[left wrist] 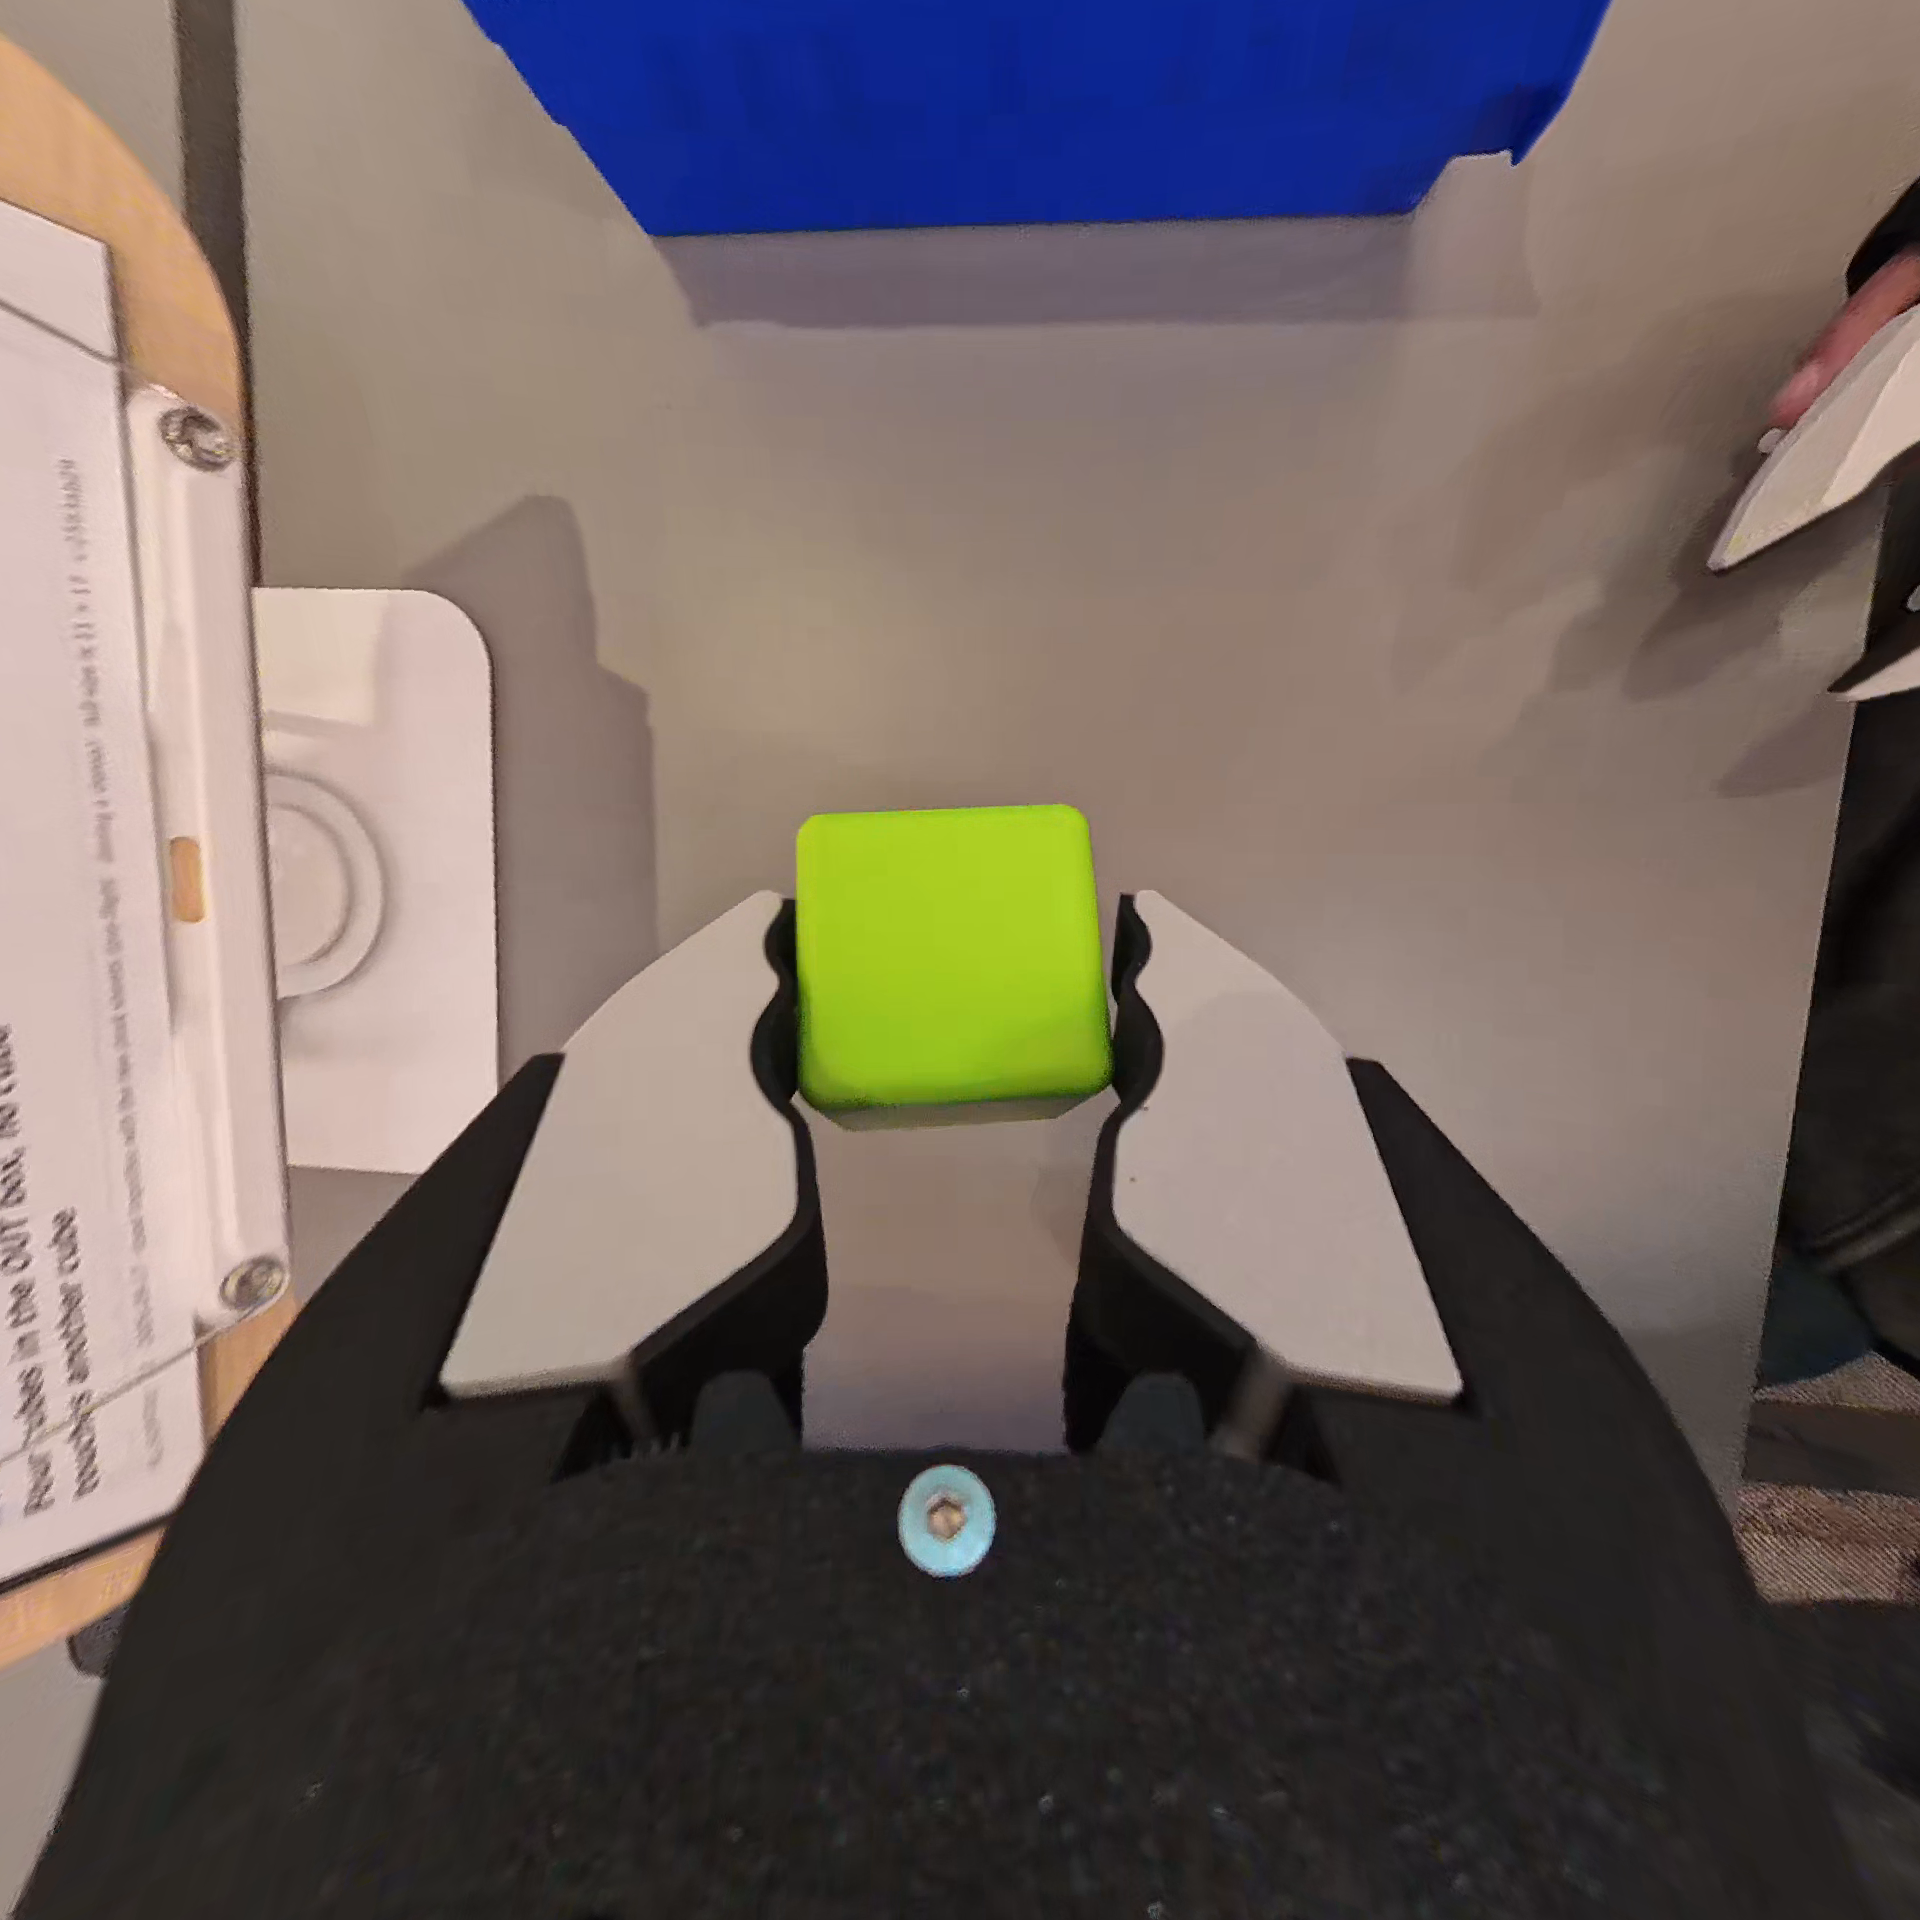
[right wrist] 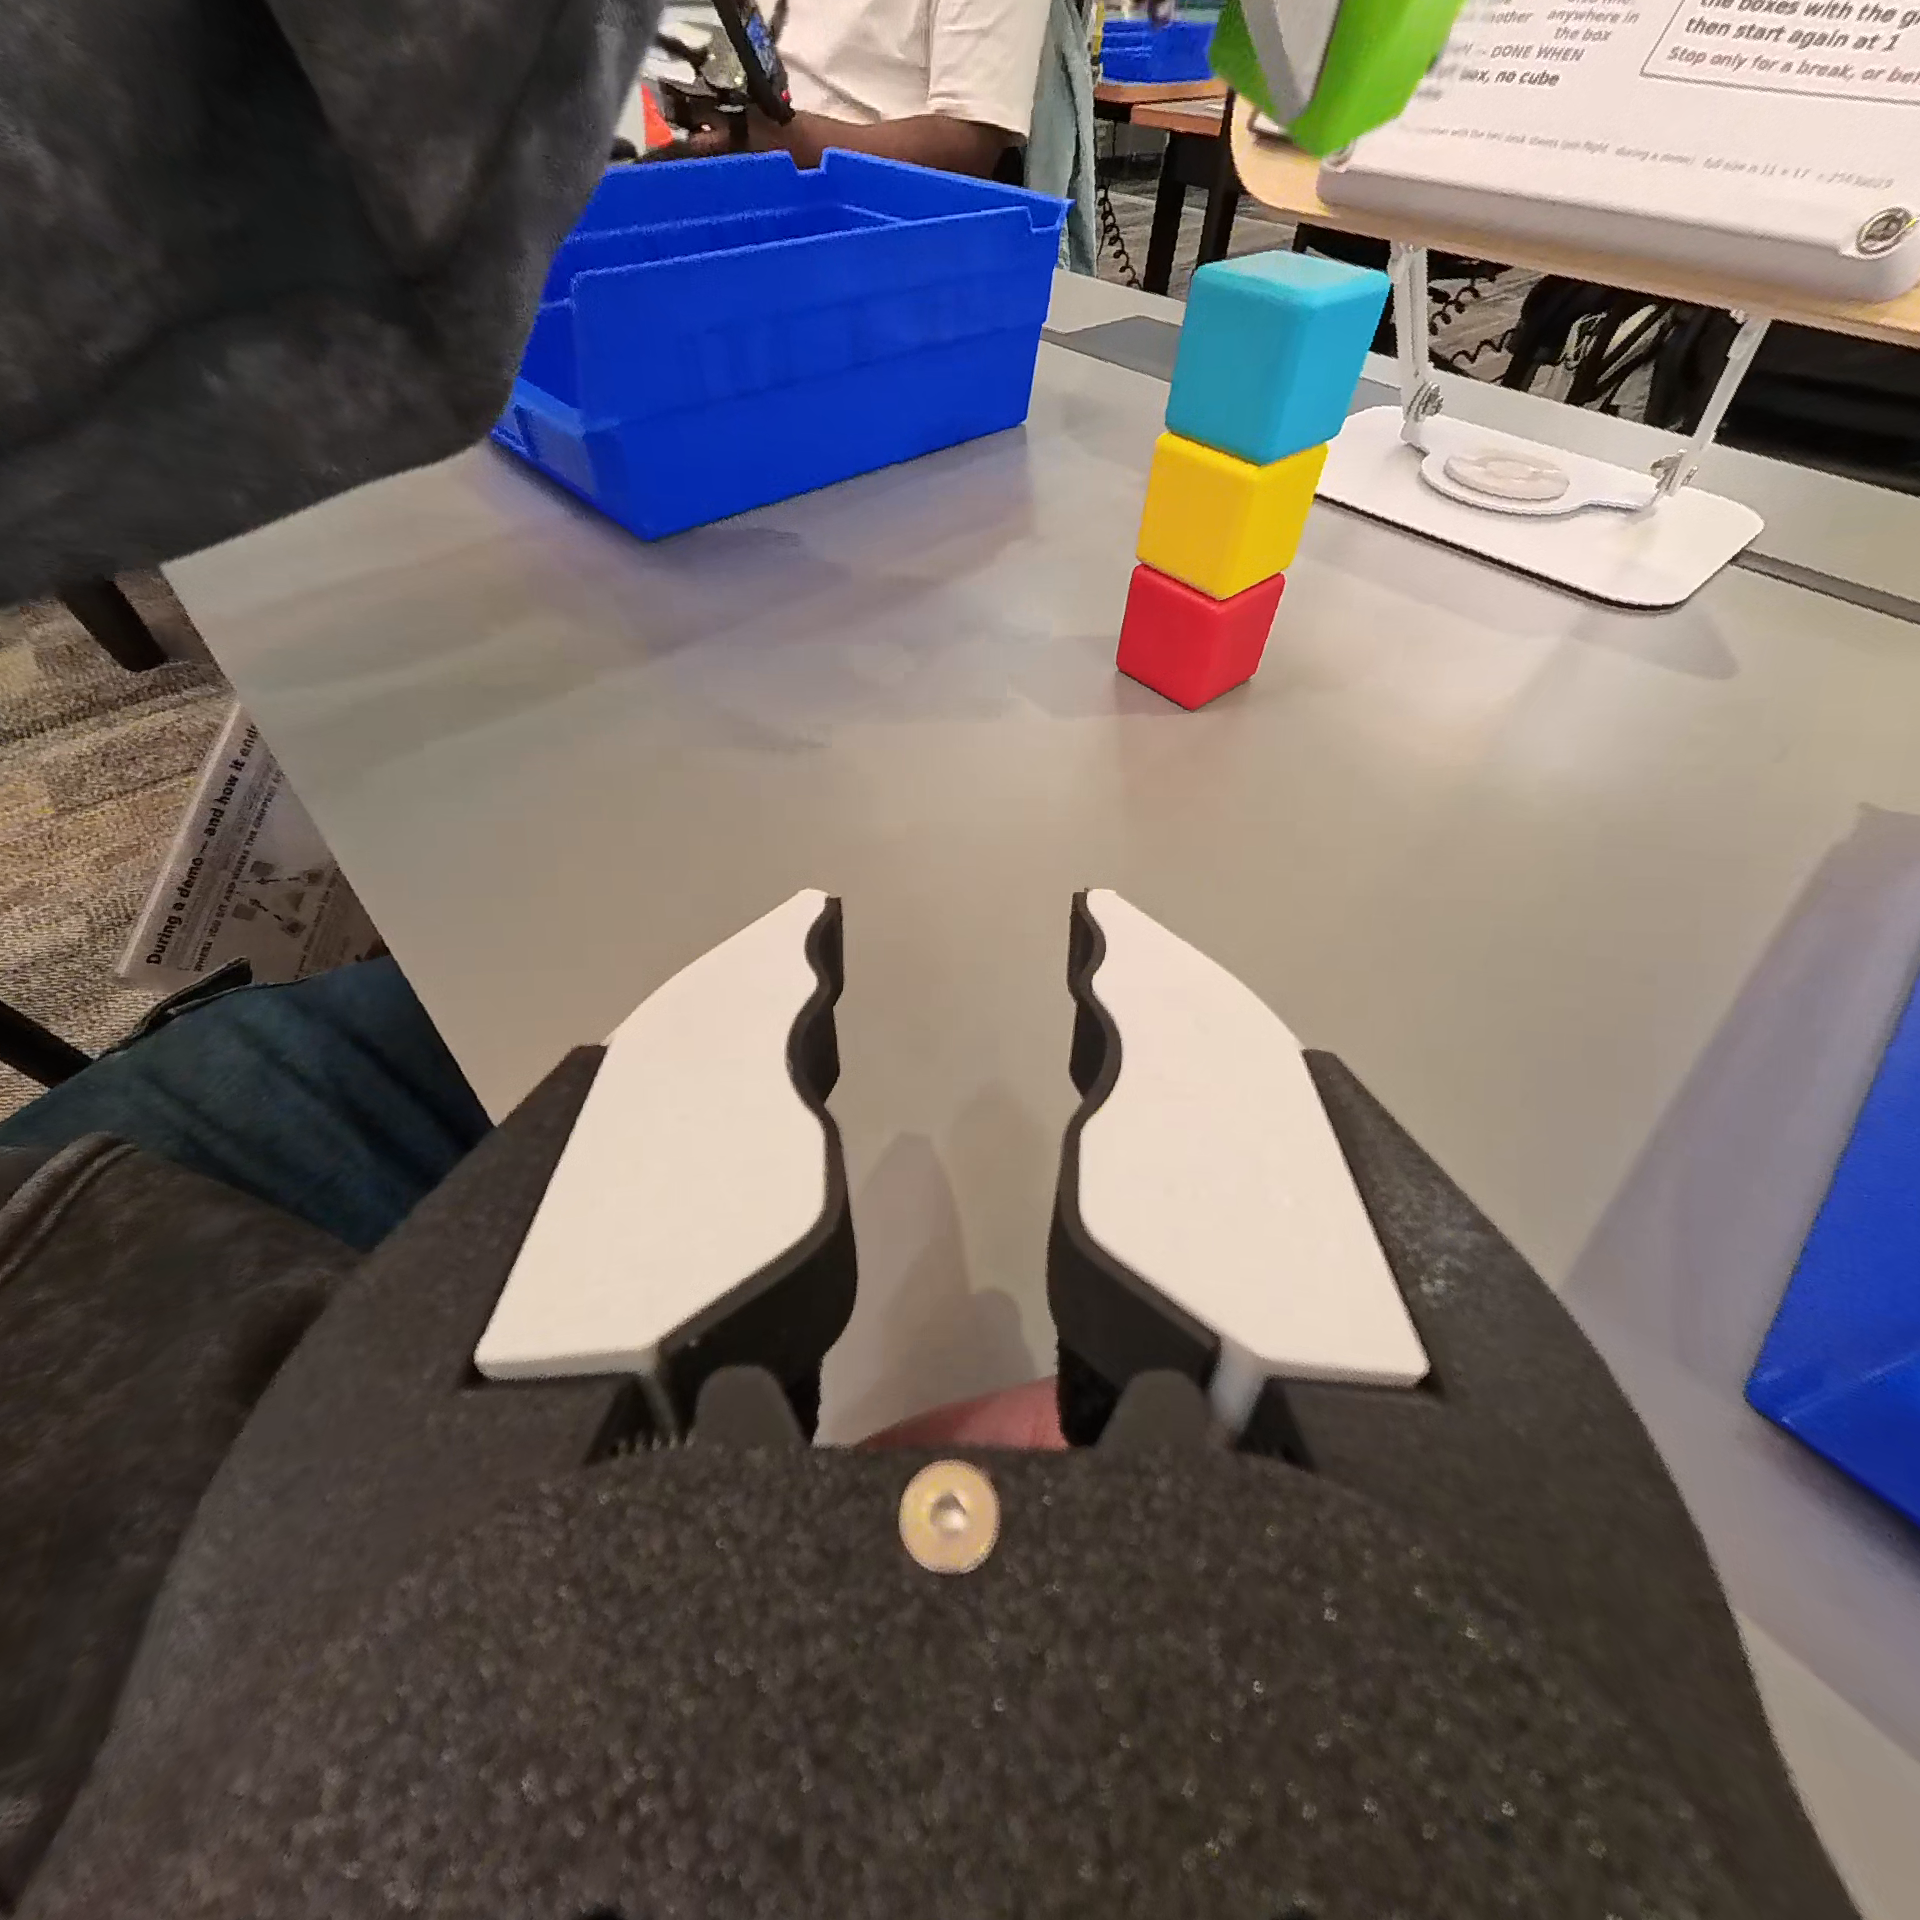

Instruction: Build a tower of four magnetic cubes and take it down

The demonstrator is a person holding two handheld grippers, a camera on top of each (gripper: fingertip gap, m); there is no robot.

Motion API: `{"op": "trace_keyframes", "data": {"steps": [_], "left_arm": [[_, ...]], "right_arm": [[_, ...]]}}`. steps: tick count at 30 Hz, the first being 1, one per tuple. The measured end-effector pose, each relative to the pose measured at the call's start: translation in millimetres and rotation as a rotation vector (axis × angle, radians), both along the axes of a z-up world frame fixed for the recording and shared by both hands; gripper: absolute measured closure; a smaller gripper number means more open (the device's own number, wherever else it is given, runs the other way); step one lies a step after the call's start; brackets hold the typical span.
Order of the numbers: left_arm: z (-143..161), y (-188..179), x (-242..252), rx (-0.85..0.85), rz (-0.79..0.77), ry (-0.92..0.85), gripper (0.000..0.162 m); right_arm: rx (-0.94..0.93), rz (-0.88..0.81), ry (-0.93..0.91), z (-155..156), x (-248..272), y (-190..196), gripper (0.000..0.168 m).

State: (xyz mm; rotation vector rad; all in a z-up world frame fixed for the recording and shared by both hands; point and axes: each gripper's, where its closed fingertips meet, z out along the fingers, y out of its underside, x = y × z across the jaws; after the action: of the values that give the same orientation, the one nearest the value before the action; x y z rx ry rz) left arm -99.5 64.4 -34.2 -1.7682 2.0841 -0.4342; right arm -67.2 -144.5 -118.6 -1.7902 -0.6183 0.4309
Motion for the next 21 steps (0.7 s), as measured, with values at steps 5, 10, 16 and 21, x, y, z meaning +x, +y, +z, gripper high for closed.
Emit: {"op": "trace_keyframes", "data": {"steps": [5,10,16,21], "left_arm": [[-15,-2,13,-0.05,-0.044,-0.033,0.105],[-29,0,12,-0.082,-0.061,-0.071,0.105],[-30,4,13,-0.104,-0.064,-0.157,0.105],[-31,3,11,-0.064,-0.067,-0.144,0.099]], "right_arm": [[-0.002,0.002,0.004,0,0,0,0.127],[-0.007,0.005,0.01,0,0,1,0.127],[-0.011,0.006,0.007,-1,0,1,0.127],[-0.013,0.004,0.008,-1,1,1,0.127]]}}
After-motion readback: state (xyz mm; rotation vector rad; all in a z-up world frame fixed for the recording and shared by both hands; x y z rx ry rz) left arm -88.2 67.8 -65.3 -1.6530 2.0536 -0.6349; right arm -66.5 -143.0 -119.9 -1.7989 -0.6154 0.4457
